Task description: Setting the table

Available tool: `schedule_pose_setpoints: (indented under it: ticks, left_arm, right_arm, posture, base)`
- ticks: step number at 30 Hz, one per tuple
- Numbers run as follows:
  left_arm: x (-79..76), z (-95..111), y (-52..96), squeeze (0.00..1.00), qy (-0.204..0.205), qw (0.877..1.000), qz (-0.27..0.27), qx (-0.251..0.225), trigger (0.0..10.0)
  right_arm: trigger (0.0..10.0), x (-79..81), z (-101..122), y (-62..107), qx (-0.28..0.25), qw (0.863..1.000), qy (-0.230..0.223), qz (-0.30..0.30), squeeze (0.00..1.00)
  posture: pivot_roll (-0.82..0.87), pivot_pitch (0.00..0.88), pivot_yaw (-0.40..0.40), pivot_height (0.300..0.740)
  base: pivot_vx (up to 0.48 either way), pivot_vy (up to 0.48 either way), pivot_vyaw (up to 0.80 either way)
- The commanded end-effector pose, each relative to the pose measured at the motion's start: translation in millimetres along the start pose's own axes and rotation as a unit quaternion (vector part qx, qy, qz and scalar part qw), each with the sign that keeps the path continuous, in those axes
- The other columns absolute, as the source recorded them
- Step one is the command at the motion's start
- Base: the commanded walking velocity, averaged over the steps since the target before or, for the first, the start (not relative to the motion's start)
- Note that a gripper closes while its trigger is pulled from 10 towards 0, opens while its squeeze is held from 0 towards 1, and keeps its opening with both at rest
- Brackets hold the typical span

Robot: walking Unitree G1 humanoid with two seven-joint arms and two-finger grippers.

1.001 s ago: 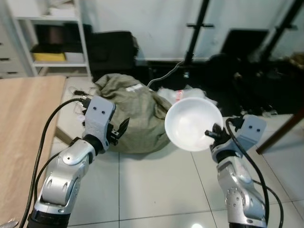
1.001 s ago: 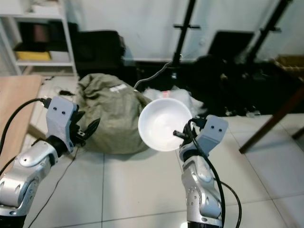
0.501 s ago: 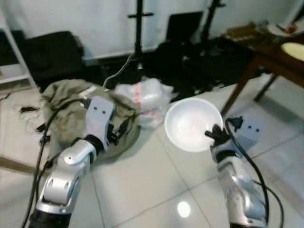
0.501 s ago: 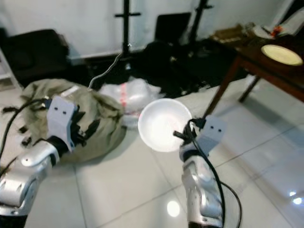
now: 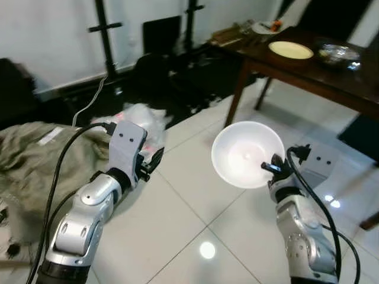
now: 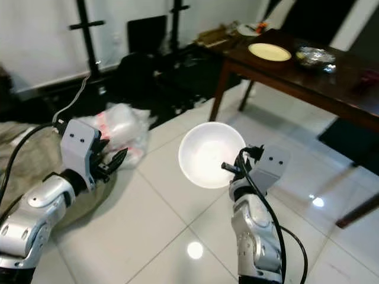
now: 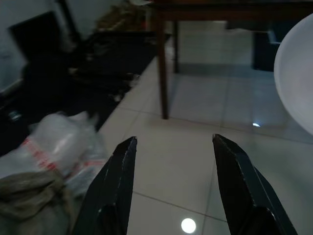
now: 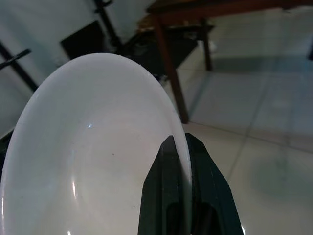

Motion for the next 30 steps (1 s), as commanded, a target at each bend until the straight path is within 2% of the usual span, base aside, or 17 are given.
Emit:
schedule_pose_setpoints:
  ticks: [1, 14, 30]
  left_arm:
    - [-2.5, -3.8, 1.1, 0.0, -0.001, 1.0, -0.003, 0.007, 10.0]
    - [-4.9, 0.2, 0.8, 0.0, 0.019, 1.0, -0.005, -0.006, 10.0]
    - [-5.8, 1.2, -1.7, 0.0, 0.011, 1.0, -0.006, -0.009, 10.0]
  right_arm:
    - [10.0, -2.6, -1.1, 1.5, 0.002, 1.0, 0.001, -0.005, 0.0]
    - [10.0, -2.2, 1.7, 0.2, -0.002, 1.0, 0.003, -0.002, 0.0]
    - [10.0, -2.8, 1.6, -0.5, -0.003, 1.0, 0.004, -0.003, 0.0]
  posture:
    - [-0.01, 0.068, 0.029, 0.74]
    - [-0.03, 0.069, 0.026, 0.74]
    - [-0.03, 0.053, 0.03, 0.74]
  base:
    - [0.0, 0.0, -0.8]
    - [0.0, 0.0, -0.8]
    - [0.0, 0.0, -0.8]
Point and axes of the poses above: a point about 5 cm out from each wrist's last joint towards the gripper, its own y axis pointing back from the gripper into the wrist, its own z axis along the axis of the wrist's last joint, x = y × z, the point moved 2 cm from there along -y, pointing out of the wrist towards the gripper, and after that the axes turned 3 degrees about -y, right-handed, at the moved point
